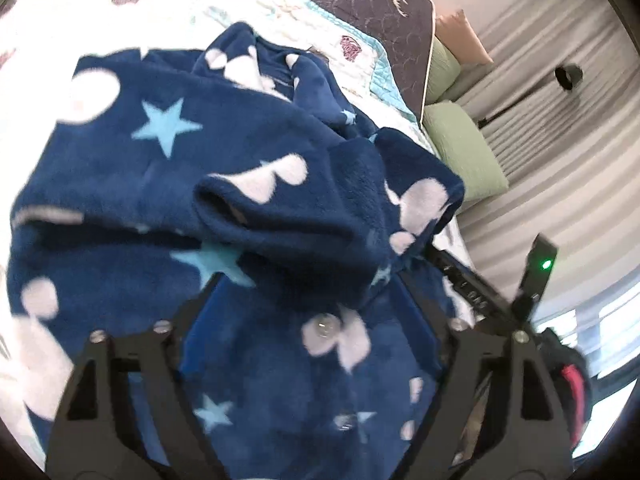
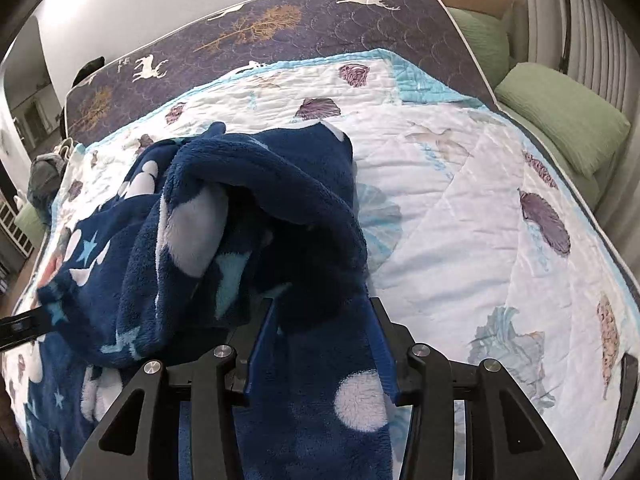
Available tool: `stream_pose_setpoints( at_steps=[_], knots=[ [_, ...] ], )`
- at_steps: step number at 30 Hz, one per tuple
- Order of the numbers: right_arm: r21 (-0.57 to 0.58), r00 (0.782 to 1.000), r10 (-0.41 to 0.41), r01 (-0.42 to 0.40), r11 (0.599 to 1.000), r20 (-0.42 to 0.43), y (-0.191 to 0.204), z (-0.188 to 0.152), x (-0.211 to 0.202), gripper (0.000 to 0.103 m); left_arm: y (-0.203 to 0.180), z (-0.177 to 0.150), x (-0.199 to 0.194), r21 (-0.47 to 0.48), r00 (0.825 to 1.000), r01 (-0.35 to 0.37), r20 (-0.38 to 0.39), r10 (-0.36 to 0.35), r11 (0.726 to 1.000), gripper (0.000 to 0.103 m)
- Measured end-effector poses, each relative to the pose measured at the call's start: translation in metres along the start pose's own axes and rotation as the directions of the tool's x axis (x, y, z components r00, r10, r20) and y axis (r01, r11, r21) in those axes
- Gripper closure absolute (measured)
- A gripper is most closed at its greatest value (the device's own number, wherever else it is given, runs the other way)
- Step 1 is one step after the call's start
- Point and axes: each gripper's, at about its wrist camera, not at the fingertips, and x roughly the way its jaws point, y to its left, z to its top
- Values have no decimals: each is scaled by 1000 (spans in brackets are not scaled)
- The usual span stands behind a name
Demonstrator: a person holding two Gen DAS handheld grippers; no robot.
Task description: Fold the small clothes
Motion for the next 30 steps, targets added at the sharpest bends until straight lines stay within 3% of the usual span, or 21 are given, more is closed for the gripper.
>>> stream_pose_setpoints(
  at_steps=[5, 6, 7, 8, 9, 11, 15, 18, 21, 22, 24, 26, 28, 30],
  knots=[
    [7, 1000, 13, -13, 1000, 6, 0, -1, 0, 56, -2, 8, 19, -69, 999, 0, -38, -2, 998, 21],
    [6, 1000, 15, -15, 1000, 8, 0, -1, 0, 55, -2, 10, 24, -73, 999, -19, -36, 16, 997, 29],
    [5, 1000, 16, -16, 1000, 9, 0, -1, 0, 55, -1, 12, 29, -75, 999, -43, -33, 40, 996, 41],
    [5, 1000, 16, -16, 1000, 8, 0, -1, 0, 54, 0, 14, 36, -70, 996, -73, -49, 70, 995, 80],
    [6, 1000, 14, -14, 1000, 7, 0, 0, 1, 54, 1, 14, 38, -66, 995, -85, -65, 80, 994, 92],
    [3, 1000, 11, -11, 1000, 9, 0, 1, 1, 53, -6, 15, 31, -35, 996, -84, -38, 83, 996, 92],
    [-28, 1000, -14, 15, 999, 27, 5, 13, 3, 51, -47, 35, -13, 153, 986, -119, 136, 99, 981, 92],
    [-58, 997, -51, 54, 997, 51, 9, 33, 8, 47, -66, 59, -51, 240, 955, -189, 272, 121, 952, 92],
    [-54, 994, -96, 100, 994, 59, 6, 51, 15, 47, -65, 76, -78, 293, 910, -292, 379, 169, 910, 92],
    [-48, 992, -113, 115, 992, 60, 4, 54, 15, 48, -55, 81, -81, 306, 907, -307, 382, 179, 901, 92],
    [-33, 987, -134, 138, 990, 92, -3, 54, 10, 52, -31, 84, -73, 296, 919, -296, 346, 187, 908, 92],
    [-44, 988, -120, 125, 991, 100, -4, 47, 8, 52, -5, 83, -53, 263, 925, -320, 295, 240, 910, 92],
    [-78, 993, -105, 109, 991, 58, -3, 38, 16, 52, 27, 78, -26, 228, 925, -350, 237, 297, 909, 92],
    [-112, 993, -115, 115, 987, 5, -2, 30, 26, 52, 49, 74, -8, 192, 933, -340, 191, 305, 921, 92]
  ],
)
